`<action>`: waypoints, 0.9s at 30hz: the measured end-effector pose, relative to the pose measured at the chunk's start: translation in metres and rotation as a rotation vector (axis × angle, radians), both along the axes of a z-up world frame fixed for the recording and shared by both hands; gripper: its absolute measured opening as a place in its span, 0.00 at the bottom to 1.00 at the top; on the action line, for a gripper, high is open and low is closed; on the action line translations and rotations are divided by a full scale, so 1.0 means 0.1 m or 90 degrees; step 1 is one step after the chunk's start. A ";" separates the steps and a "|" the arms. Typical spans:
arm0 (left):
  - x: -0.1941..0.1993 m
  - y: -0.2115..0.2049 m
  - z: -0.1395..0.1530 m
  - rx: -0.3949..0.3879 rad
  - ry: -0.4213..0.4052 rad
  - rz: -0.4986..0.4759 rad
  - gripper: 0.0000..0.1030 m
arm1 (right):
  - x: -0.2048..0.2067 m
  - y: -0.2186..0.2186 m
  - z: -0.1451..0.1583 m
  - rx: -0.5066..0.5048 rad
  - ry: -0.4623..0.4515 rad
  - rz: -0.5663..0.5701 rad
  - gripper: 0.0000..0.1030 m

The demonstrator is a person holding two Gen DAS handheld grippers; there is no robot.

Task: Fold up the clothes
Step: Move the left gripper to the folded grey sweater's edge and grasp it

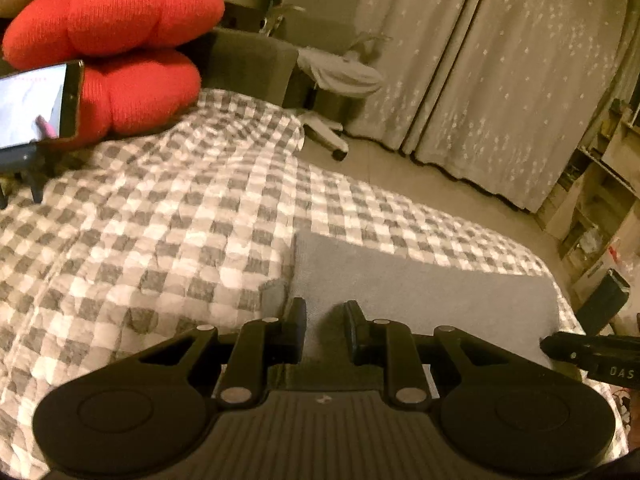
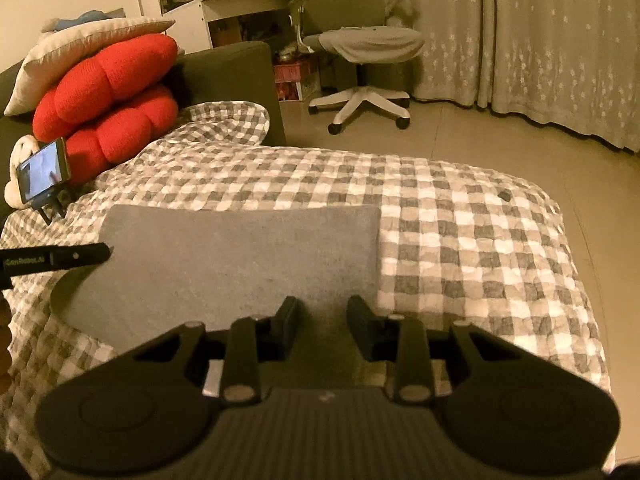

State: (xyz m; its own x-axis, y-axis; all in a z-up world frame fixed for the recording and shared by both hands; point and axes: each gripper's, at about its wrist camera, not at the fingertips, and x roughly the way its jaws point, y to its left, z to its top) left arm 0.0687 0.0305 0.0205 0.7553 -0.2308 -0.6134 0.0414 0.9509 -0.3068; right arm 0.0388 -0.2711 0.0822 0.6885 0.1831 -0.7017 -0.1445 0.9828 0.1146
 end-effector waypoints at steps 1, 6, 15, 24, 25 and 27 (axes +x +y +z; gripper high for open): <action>0.00 0.00 0.01 0.001 -0.001 0.002 0.21 | -0.01 0.00 0.01 0.001 -0.004 -0.001 0.29; -0.11 0.01 0.09 0.003 -0.021 0.008 0.21 | -0.09 0.00 0.09 0.010 -0.028 0.009 0.29; -0.04 0.18 -0.04 -0.047 0.034 0.032 0.28 | -0.06 -0.10 0.03 0.013 0.004 -0.017 0.30; -0.07 0.35 -0.02 -0.083 0.043 0.055 0.27 | -0.06 -0.40 -0.05 0.060 0.043 -0.066 0.33; -0.06 0.36 -0.02 -0.085 0.042 0.055 0.27 | -0.05 -0.40 -0.06 0.058 0.047 -0.066 0.35; -0.08 0.35 0.00 -0.078 0.032 0.051 0.27 | -0.05 -0.42 -0.08 0.058 0.053 -0.074 0.39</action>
